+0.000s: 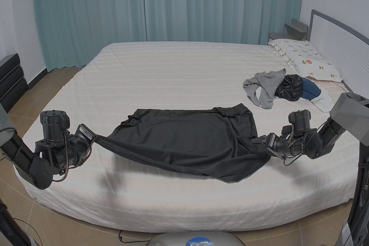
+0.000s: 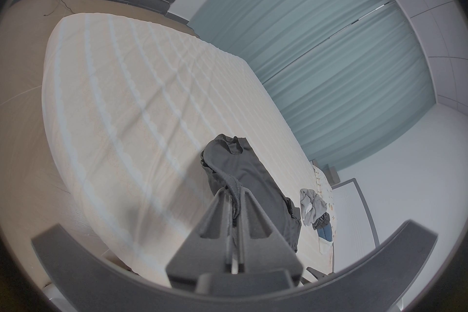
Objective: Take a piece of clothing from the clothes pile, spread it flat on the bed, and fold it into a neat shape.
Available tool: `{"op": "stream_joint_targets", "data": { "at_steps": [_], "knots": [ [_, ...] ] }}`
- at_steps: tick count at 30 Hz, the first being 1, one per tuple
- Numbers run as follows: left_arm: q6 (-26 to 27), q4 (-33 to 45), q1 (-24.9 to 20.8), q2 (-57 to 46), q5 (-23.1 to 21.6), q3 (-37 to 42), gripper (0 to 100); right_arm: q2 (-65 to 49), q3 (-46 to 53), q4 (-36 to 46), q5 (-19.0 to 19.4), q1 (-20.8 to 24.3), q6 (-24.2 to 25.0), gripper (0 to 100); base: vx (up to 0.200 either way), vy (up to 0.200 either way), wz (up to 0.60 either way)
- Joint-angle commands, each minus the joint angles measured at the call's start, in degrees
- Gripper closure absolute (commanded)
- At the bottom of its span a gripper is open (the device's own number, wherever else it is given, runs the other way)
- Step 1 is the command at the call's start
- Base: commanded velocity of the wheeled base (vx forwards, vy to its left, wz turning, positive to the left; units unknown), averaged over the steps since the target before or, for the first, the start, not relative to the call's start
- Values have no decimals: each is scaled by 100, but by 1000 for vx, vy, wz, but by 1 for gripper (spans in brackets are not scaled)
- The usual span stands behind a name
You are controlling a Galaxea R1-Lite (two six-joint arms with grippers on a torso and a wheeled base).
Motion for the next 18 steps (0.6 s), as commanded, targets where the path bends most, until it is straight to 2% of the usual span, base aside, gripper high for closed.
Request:
{"op": "stream_joint_targets", "data": {
  "at_steps": [1, 4, 7, 16, 17, 18],
  "knots": [
    [-2, -2, 12, 44, 1, 7, 100, -366, 360, 203, 4, -23, -17, 0, 0, 0, 0],
    [-2, -2, 3, 53, 1, 7, 100, -287, 475, 203, -49, 30, -43, 0, 0, 0, 0],
    [-2, -2, 3, 35, 1, 43, 100, 3, 483, 186, -339, 91, -52, 0, 0, 0, 0],
    [-2, -2, 3, 44, 1, 43, 100, 346, 0, 405, -401, 100, -43, 0, 0, 0, 0],
    [-2, -2, 3, 44, 1, 43, 100, 346, 0, 405, -401, 100, -43, 100, 0, 0, 0],
    [-2, -2, 3, 35, 1, 43, 100, 442, -220, 555, -462, 100, -26, 100, 0, 0, 0]
  ]
}}
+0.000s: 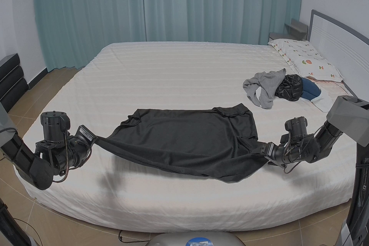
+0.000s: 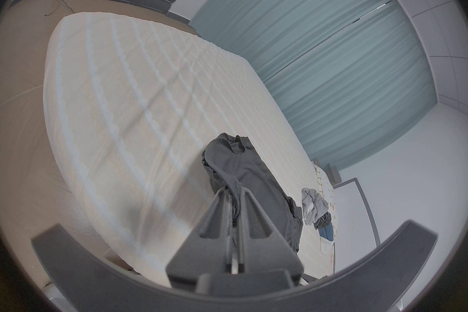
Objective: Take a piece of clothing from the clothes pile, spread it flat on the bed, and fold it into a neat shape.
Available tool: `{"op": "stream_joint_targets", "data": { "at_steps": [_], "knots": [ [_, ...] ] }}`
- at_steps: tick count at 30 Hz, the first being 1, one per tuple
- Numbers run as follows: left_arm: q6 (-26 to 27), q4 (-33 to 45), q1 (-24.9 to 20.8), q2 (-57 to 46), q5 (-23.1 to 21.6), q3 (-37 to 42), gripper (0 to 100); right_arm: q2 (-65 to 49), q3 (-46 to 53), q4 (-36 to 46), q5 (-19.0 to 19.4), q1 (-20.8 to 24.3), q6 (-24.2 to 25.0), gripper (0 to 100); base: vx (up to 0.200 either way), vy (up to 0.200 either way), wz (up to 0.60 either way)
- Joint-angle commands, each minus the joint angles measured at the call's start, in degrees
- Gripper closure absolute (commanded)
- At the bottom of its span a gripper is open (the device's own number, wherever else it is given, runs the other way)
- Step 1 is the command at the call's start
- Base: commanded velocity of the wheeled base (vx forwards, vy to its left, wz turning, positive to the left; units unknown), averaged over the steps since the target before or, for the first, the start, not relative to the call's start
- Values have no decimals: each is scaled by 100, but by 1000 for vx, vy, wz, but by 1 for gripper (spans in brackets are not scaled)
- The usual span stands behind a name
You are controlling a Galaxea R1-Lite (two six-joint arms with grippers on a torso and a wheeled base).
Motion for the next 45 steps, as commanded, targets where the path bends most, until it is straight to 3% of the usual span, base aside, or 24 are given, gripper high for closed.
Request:
{"op": "stream_joint_targets", "data": {
  "at_steps": [1, 6, 11, 16, 23, 31, 34, 35, 45],
  "knots": [
    [-2, -2, -1, -4, 1, 18, 100, 327, -466, 228, -77, -8, 36, 100, 0, 0, 0],
    [-2, -2, -1, 14, 1, 10, 100, 300, -773, 236, -69, 10, 185, 100, 0, 0, 0],
    [-11, -20, 7, 119, 19, -184, 100, 265, -1441, 254, -51, 1, 888, 100, 0, 0, 0],
    [-19, -134, 7, 277, 54, -324, 100, 371, -2223, 272, -86, 10, 1266, 100, 0, 0, 0],
    [-265, -732, 7, 655, 89, -360, 100, 564, -3050, 219, -200, 89, 1328, 100, 0, 0, 0],
    [-283, -767, 7, 725, 80, -316, 100, 1645, -4210, 210, -1018, 309, 1266, 100, 0, 0, 0],
    [-283, -767, 7, 725, 80, -307, 100, 1865, -4342, 201, -1053, 335, 1143, 100, 0, 0, 0],
    [-283, -767, 7, 734, 80, -298, 100, 1882, -4342, 201, -1053, 344, 1134, 0, 0, 0, 0],
    [-283, -767, 7, 734, 80, -272, 100, 1381, -3823, 184, -974, 230, 1073, 0, 0, 0, 0]
  ]
}}
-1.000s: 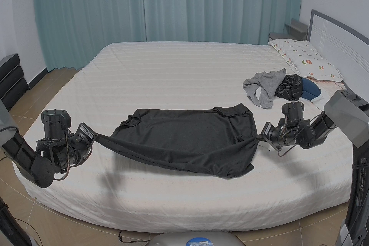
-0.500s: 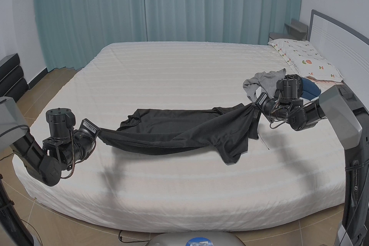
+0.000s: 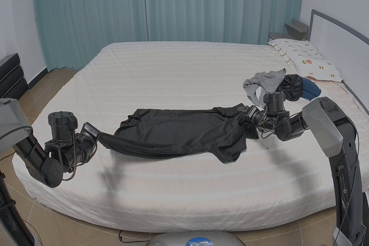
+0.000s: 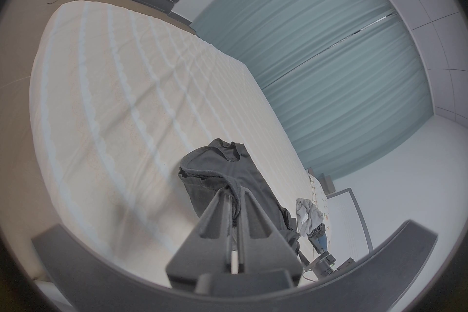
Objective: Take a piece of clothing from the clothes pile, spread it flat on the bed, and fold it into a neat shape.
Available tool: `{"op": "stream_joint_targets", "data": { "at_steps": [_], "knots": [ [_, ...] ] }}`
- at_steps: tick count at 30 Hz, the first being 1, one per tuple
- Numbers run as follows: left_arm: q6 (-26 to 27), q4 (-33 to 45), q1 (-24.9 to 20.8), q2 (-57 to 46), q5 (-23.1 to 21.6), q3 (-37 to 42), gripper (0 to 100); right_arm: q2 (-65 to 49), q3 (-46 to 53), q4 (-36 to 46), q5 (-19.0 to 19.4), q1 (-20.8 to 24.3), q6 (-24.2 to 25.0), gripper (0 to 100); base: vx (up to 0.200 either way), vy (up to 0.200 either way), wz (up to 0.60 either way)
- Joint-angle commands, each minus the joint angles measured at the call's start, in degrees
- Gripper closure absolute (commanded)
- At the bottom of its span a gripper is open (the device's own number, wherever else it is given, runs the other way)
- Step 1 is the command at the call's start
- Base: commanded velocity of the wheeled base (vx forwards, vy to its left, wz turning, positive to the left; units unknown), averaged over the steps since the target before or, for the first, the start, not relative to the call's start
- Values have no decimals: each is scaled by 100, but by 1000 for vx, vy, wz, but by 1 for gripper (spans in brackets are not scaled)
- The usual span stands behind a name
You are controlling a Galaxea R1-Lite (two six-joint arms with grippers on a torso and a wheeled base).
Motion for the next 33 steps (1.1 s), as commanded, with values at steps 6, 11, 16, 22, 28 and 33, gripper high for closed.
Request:
{"op": "stream_joint_targets", "data": {
  "at_steps": [6, 11, 16, 22, 28, 33],
  "knots": [
    [0, 9, -4, -20, -8, 24, 100, -1099, 1578, -275, 533, -37, -107, 0, 0, 0, 0],
    [0, 9, -12, -46, -16, 76, 100, -1371, 2624, -319, 964, 139, -432, 0, 0, 0, 0],
    [0, 18, -12, -99, -16, 112, 100, -1318, 3046, -328, 1052, 367, -643, 0, 0, 0, 0],
    [0, 18, -12, -99, -16, 147, 100, -1055, 2853, -319, 999, 552, -670, 0, 0, 0, 0],
    [0, 18, -12, -125, -25, 147, 100, -888, 2571, -213, 981, 552, -678, 0, 0, 0, 0],
    [0, 18, -12, -108, -52, 147, 100, -861, 2571, -29, 937, 526, -713, 100, 0, 0, 0]
  ]
}}
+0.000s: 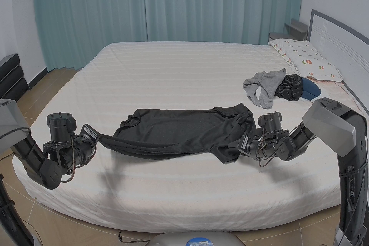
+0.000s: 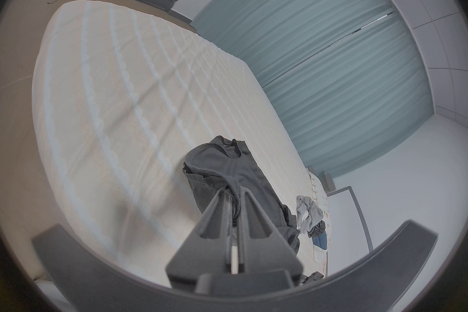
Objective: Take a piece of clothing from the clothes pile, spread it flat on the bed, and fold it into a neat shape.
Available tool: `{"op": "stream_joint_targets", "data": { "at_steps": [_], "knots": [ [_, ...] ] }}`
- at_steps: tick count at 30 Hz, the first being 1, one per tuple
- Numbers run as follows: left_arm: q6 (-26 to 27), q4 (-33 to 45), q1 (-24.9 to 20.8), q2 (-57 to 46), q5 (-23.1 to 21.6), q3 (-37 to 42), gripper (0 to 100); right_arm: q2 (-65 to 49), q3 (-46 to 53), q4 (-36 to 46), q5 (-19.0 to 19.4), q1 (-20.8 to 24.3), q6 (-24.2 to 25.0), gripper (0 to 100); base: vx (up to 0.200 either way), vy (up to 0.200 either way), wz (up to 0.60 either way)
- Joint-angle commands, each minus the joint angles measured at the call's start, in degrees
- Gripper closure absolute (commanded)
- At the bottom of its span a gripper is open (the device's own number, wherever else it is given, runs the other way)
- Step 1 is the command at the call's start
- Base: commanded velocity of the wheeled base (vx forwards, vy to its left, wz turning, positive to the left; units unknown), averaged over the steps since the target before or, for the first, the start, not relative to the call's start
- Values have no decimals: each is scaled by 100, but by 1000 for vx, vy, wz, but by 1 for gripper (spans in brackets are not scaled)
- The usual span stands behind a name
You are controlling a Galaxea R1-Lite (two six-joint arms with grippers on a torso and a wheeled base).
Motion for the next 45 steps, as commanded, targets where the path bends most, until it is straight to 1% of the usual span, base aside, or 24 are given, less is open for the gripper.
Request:
{"op": "stream_joint_targets", "data": {
  "at_steps": [1, 6, 10, 14, 19, 23, 24, 26, 30, 31, 32, 33, 35, 39, 41, 42, 44, 45],
  "knots": [
    [-3, -4, -1, -7, 0, 4, 100, 59, -12, 111, -25, -21, -41, 100, 0, 0, 0],
    [6, 22, -1, -24, 0, 13, 100, -29, 41, 313, -130, -65, -41, 100, 0, 0, 0],
    [59, 22, -19, -51, -9, 110, 100, -293, 234, 348, -113, -109, -15, 100, 0, 0, 0],
    [244, 40, -28, -130, -27, 189, 100, -917, 867, 322, 46, -179, 47, 100, 0, 0, 0],
    [692, 31, -45, -226, -27, 408, 100, -1488, 1614, 287, 98, -188, 47, 100, 0, 0, 0],
    [797, 57, -45, -323, -27, 470, 100, -2024, 2238, 304, 160, -232, 47, 100, 0, 0, 0],
    [797, 57, -45, -323, -27, 470, 100, -2024, 2238, 304, 160, -232, 47, 100, 0, 0, 0],
    [999, 321, -37, -437, -27, 470, 100, -2657, 2765, 357, 177, -346, 38, 100, 0, 0, 0],
    [1184, 725, -45, -622, -27, 470, 100, -3211, 3425, 357, 248, -355, -6, 100, 0, 0, 0],
    [1202, 752, -45, -631, -27, 470, 100, -3237, 3460, 357, 239, -346, -15, 100, 0, 0, 0],
    [1316, 910, -45, -727, -27, 461, 100, -3474, 3838, 348, 248, -302, -23, 100, 0, 0, 0],
    [1316, 910, -45, -727, -27, 461, 100, -3474, 3838, 348, 248, -302, -23, 100, 0, 0, 0],
    [1474, 1042, -19, -868, -27, 461, 100, -3817, 4312, 348, 248, -197, -23, 100, 0, 0, 0],
    [1536, 1165, -1, -982, -27, 470, 100, -4134, 4602, 375, 248, -118, -23, 100, 0, 0, 0],
    [1571, 1358, -10, -1061, -27, 470, 100, -4397, 4787, 594, 239, -21, -32, 100, 0, 0, 0],
    [1579, 1446, -10, -1061, -27, 461, 100, -4468, 4796, 841, 239, 23, -67, 100, 0, 0, 0],
    [1597, 1551, -28, -1044, -27, 452, 100, -4476, 4787, 1166, 239, 85, -182, 100, 0, 0, 0],
    [1650, 1622, -45, -1017, -27, 452, 100, -4406, 4796, 1298, 248, 93, -313, 100, 0, 0, 0]
  ]
}}
